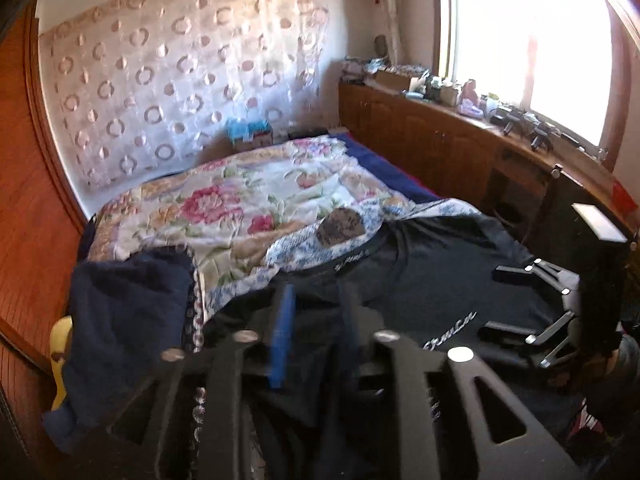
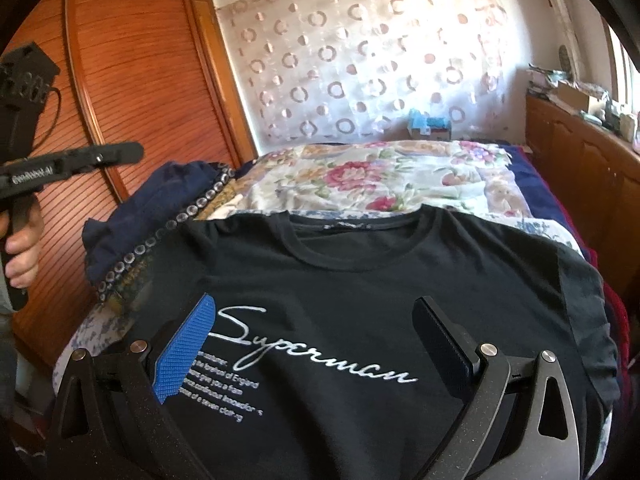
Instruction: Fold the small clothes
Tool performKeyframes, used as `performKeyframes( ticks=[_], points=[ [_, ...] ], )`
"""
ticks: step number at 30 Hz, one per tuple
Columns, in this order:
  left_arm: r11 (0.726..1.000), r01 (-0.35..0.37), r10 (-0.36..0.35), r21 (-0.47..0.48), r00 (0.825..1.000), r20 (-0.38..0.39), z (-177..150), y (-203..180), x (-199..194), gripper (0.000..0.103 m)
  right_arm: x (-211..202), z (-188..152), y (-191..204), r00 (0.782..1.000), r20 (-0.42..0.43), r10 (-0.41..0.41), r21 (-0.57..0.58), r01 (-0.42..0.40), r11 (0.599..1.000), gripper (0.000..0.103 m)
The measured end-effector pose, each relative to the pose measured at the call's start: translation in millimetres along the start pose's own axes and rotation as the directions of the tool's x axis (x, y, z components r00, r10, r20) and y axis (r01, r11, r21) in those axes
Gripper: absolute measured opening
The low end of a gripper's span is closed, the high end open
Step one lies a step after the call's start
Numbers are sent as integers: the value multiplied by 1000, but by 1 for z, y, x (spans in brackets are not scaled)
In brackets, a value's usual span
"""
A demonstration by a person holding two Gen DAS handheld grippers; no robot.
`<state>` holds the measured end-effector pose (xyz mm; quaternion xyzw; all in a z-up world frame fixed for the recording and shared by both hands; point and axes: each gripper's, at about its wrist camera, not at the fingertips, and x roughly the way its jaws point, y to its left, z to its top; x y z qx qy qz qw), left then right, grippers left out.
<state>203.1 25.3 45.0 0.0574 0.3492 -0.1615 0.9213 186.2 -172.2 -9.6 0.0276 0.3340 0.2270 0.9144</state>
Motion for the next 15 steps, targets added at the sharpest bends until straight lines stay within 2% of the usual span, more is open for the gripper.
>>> performKeyframes(
  ticks=[2, 8, 15],
  points=[
    [1000, -20, 20, -6, 1000, -12, -8, 3, 2, 38, 2, -1, -2, 1000, -10, -5, -2, 5, 1000, 100],
    [997, -66, 66, -37, 997, -26, -35, 8, 5, 45, 16, -2, -2, 998, -52, 28, -14, -29, 999, 100],
    [991, -76, 73, -113, 997, -30, -69, 21, 5, 48, 50, -3, 20, 976, -164, 143, -40, -152, 988, 74]
  ],
)
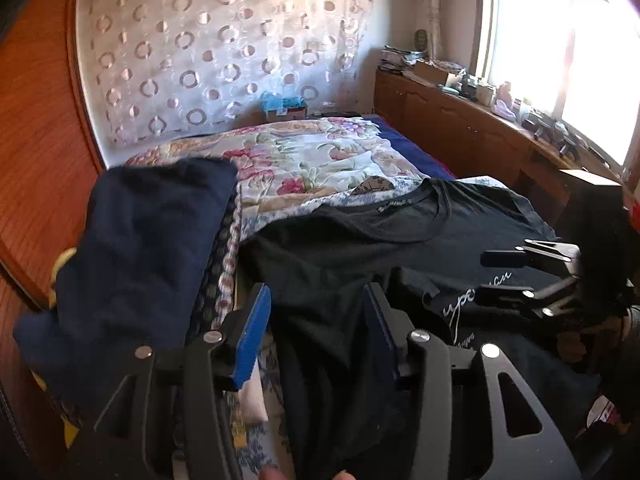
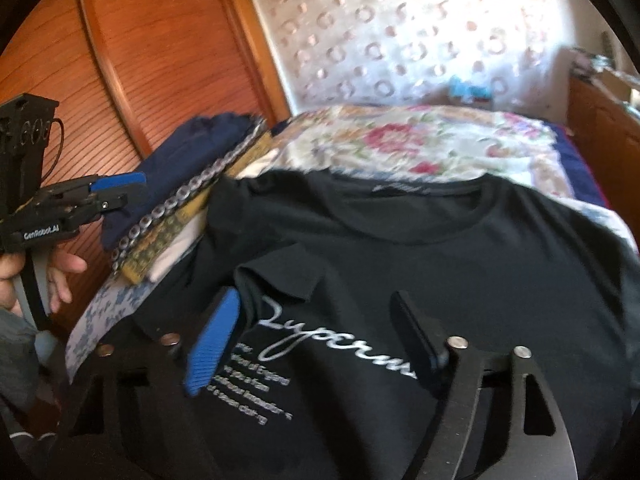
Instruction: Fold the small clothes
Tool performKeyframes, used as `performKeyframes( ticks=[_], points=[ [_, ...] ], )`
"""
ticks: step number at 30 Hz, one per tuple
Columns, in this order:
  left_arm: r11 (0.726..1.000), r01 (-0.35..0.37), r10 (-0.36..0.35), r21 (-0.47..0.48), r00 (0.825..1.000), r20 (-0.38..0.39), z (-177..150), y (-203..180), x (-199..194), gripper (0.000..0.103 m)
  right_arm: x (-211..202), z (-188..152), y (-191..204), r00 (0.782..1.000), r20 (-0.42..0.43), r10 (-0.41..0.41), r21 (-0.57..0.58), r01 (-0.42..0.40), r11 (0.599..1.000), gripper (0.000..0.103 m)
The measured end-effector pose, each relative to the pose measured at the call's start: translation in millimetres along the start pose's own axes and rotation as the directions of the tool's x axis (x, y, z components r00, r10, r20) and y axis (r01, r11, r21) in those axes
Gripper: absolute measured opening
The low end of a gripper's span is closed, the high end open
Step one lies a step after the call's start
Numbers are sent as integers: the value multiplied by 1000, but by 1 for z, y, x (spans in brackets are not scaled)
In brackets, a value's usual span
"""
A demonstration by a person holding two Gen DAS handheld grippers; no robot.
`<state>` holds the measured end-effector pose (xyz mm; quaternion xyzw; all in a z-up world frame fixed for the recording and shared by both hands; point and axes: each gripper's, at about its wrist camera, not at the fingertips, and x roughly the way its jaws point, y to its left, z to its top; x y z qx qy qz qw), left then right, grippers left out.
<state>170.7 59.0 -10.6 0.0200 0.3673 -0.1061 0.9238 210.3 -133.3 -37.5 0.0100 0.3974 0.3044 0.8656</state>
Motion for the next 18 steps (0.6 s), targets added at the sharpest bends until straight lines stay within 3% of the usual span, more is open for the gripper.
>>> performKeyframes(
  ticks=[6, 13, 16, 17, 18],
  points=[
    [1000, 2, -3, -31, 1000, -13, -28, 3, 1, 48, 36, 12, 7, 998, -67, 12, -35, -14, 999, 56],
    [998, 13, -16, -56, 999, -47, -57, 5, 8, 49, 70, 15, 11, 987, -157, -19, -95, 4, 995, 45],
    [999, 11, -15, -52, 998, -61, -66, 1, 12, 49, 72, 13, 15, 987, -156, -44, -145, 21, 989, 24],
    [999, 16, -19, -52, 998, -65, -68, -1, 14, 49, 72, 13, 16, 987, -158, -43, -155, 18, 988, 8],
    [999, 17, -20, -50, 997, -73, -71, -3, 17, 49, 71, 12, 17, 986, -160, -40, -167, 13, 986, 5]
  ],
)
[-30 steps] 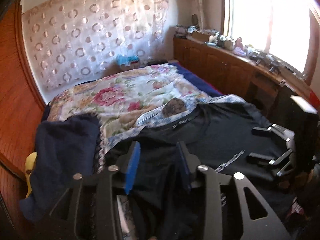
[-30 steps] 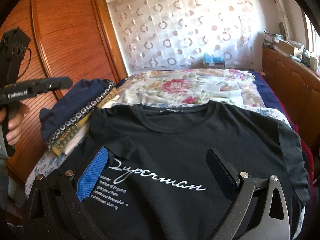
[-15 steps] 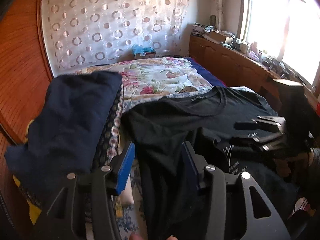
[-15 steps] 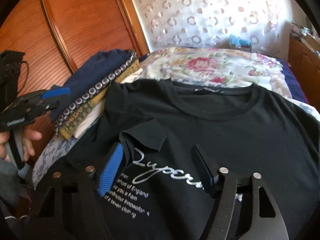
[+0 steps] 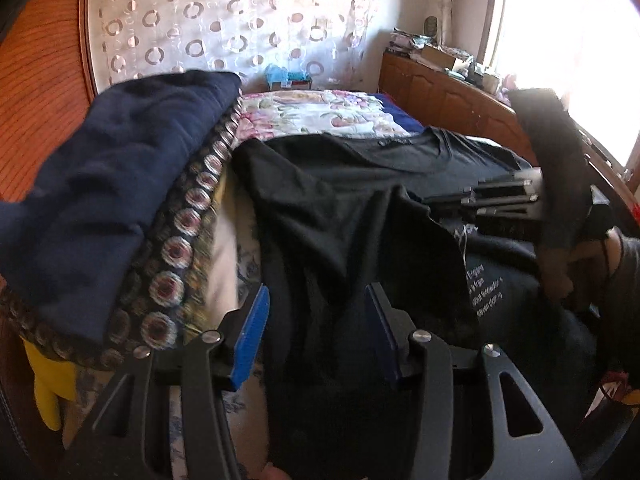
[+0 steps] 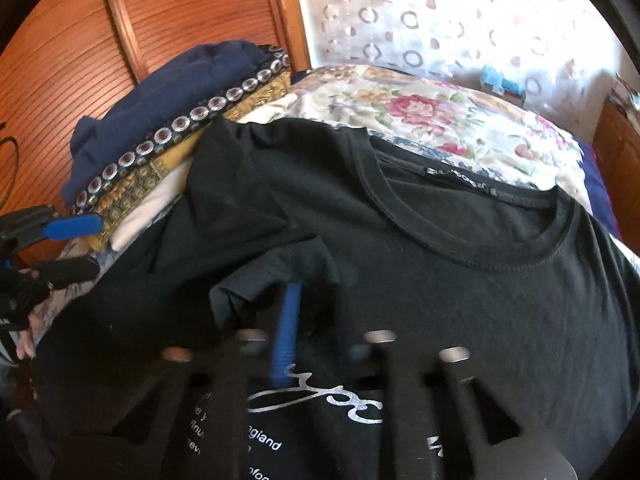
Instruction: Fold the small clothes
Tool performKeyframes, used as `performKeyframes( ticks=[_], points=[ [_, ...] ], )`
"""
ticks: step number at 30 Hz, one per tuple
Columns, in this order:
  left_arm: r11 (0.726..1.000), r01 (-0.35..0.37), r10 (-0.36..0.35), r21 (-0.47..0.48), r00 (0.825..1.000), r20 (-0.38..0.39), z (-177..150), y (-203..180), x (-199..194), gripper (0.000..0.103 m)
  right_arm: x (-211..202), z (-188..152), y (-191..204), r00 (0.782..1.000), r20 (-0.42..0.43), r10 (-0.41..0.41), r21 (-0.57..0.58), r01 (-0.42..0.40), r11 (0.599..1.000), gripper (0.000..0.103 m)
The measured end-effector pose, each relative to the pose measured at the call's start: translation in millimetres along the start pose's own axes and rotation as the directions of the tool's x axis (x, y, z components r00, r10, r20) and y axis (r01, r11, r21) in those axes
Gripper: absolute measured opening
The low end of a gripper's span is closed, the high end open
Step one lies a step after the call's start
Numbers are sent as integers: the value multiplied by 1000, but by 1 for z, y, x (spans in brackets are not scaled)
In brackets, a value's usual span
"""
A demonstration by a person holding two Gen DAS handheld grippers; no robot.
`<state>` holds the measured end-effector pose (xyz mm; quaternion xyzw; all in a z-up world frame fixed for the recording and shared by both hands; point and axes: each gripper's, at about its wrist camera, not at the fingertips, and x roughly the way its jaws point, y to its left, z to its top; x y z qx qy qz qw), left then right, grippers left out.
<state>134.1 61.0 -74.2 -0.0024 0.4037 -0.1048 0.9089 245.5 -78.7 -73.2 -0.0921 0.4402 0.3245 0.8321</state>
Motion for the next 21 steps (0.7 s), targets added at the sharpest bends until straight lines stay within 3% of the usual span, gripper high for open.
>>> performKeyframes(
  ticks=[4, 13, 14, 17, 21],
  points=[
    [1000, -10, 10, 8, 1000, -18, -8, -7, 9, 49, -16, 2, -1, 999, 38, 4, -33, -2, 999, 2],
    [998, -41, 43, 49, 998, -42, -18, -15, 19, 51, -34, 2, -27, 988, 56, -145, 15, 145, 989, 2],
    [997, -48, 50, 61, 998, -37, -18, -17, 19, 51, -34, 2, -28, 987, 58, -149, 21, 148, 989, 6],
    [998, -44, 46, 53, 998, -37, -16, -17, 19, 51, -39, -2, -28, 981, 73, -177, 44, 174, 984, 42],
    [997, -52, 54, 59, 998, -38, -15, -19, 19, 52, -52, -12, -24, 982, 87, -165, 58, 161, 985, 44]
  ],
)
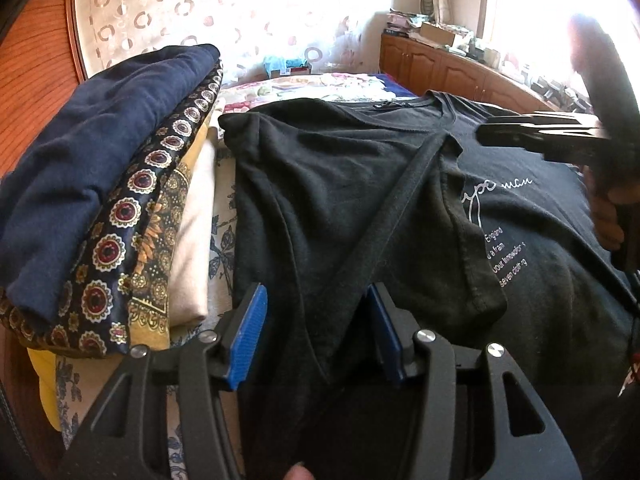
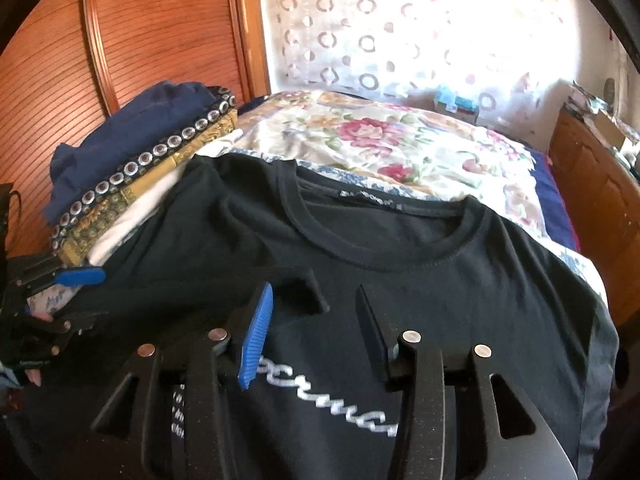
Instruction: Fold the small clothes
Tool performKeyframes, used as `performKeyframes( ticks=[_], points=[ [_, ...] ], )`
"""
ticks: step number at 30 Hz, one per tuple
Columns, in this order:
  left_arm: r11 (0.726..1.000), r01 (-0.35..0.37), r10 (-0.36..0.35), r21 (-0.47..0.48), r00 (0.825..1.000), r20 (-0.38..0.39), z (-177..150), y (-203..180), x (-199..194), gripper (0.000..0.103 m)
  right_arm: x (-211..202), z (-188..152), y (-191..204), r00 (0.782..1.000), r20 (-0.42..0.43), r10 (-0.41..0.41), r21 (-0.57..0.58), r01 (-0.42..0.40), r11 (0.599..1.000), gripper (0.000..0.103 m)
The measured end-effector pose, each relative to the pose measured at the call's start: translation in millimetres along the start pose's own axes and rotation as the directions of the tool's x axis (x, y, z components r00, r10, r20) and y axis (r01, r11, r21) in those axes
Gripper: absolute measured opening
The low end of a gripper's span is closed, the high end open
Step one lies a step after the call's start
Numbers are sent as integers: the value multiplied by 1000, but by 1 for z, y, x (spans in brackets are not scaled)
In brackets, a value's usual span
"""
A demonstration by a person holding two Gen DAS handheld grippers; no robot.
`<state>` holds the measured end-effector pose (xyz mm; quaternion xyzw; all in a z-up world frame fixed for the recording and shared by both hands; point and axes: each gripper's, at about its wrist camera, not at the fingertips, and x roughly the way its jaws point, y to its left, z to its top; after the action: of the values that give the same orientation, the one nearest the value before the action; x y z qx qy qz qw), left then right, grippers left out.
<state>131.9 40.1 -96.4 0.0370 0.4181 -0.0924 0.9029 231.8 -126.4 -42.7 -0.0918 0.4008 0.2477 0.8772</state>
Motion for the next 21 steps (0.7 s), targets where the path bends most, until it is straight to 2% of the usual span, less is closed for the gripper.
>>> performKeyframes(
  ticks=[2, 3, 5, 7, 15, 21],
  points=[
    [1000, 2, -2, -1, 1000, 0, 2, 0, 1, 52, -12, -8, -3, 1000, 11, 2, 16, -3, 1000, 47],
    [1000, 4, -4, -3, 1000, 0, 3, 0, 1, 52, -18, -13, -5, 1000, 16, 6, 28, -7, 1000, 54],
    [1000, 5, -5, -3, 1000, 0, 2, 0, 1, 52, -30, -22, -11, 1000, 24, -8, 51, 7, 999, 61],
    [1000, 5, -5, -3, 1000, 0, 2, 0, 1, 52, -43, -34, -17, 999, 28, -35, 66, 33, 997, 62],
    [1000, 5, -5, -1, 1000, -1, 3, 0, 2, 52, -89, -81, -60, 990, 29, -141, 193, 133, 972, 63],
    [1000, 3, -3, 1, 1000, -1, 4, 0, 2, 52, -119, -115, -102, 969, 10, -247, 290, 234, 928, 63]
  ],
)
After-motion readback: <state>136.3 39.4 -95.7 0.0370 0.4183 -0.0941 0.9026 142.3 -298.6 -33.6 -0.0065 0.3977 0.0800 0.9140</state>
